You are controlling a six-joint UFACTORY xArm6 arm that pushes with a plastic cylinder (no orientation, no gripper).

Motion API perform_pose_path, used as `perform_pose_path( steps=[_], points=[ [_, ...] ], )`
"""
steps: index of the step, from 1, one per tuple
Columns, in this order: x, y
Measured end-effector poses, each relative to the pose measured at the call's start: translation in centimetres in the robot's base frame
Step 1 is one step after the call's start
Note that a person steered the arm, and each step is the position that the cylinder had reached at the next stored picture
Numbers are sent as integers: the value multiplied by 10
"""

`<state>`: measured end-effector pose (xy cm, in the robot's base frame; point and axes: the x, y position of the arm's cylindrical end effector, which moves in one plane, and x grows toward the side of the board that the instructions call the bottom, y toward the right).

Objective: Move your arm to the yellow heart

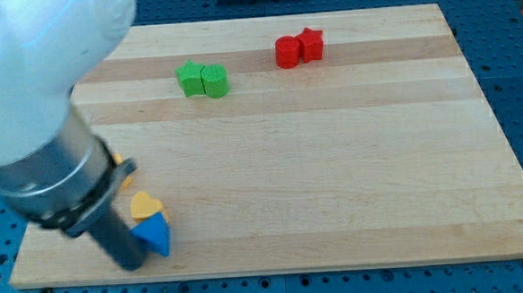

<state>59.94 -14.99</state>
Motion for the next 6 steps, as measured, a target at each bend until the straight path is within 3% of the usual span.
perform_pose_path(
  steps=[2,4,5,6],
  points=[
    [-78,76],
    [-5,72],
    [13,32],
    [0,20]
  ],
)
